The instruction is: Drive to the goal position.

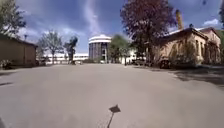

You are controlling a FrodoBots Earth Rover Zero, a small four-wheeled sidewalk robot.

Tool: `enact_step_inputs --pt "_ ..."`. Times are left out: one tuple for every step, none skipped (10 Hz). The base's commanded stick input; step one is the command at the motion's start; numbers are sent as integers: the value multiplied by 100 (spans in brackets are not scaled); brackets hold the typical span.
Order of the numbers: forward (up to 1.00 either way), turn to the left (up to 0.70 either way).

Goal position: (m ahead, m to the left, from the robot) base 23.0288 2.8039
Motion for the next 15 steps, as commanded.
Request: enact_step_inputs --pt "70 6" --pt "70 6" --pt "70 6" --pt "70 6" --pt "70 6" --pt "70 6" --pt "70 6" --pt "70 6" --pt "70 6" --pt "70 6" --pt "70 6" --pt "70 6" --pt "70 6" --pt "70 6" --pt "70 6"
